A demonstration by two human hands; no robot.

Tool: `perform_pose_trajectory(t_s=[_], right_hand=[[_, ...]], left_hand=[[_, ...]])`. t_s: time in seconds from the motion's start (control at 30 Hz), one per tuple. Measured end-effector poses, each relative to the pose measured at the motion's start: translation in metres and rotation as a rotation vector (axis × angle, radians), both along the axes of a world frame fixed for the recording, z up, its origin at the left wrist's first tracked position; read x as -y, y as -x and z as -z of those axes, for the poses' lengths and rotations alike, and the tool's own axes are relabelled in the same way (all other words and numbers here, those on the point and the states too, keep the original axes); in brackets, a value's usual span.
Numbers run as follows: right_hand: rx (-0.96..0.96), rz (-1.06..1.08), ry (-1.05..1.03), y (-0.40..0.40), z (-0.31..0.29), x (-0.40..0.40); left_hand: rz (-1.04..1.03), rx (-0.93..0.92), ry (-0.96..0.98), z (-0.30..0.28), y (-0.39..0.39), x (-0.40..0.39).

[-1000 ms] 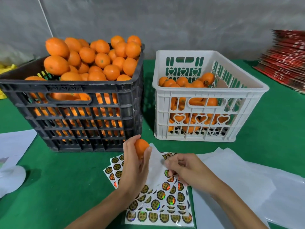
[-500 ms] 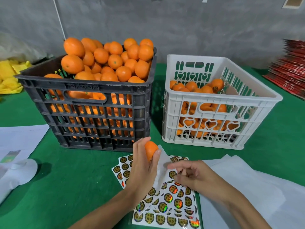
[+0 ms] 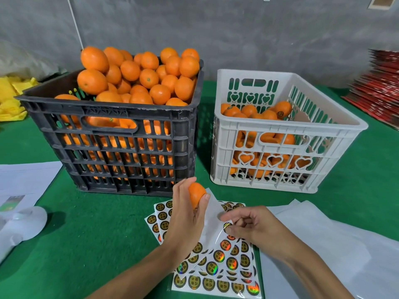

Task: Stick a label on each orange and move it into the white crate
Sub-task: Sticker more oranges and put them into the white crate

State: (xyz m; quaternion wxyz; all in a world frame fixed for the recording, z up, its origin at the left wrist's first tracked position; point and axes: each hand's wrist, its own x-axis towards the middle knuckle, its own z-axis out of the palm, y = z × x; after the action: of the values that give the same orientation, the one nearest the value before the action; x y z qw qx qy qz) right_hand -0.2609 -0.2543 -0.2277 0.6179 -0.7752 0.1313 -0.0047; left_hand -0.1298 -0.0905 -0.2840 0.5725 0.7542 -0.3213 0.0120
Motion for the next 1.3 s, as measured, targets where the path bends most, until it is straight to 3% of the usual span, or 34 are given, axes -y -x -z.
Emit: perform_pose_trajectory(t_s=[0.77,1.07,1.17,1.3], right_hand=[[0.034,-0.070,0.273,0.000,0.007,0.002],[0.165,-0.065,0.265,0.002,0.001,0.007],[0.291,0.071,0.188,0.001,-0.010,0.008],[0.355,0.203,-0.138,-0.010,-0.023,-0.004]], left_hand=[[0.013,-0.017,0.003,-0.003,0.001,-0.001],[0.004,-0.027,-0.020,-0.003,0.001,-0.001],[-0.003,-0.030,-0.040,-0.005,0.002,0.000],[0.039,-0.063,-0.001,-0.015,0.005,-0.001]])
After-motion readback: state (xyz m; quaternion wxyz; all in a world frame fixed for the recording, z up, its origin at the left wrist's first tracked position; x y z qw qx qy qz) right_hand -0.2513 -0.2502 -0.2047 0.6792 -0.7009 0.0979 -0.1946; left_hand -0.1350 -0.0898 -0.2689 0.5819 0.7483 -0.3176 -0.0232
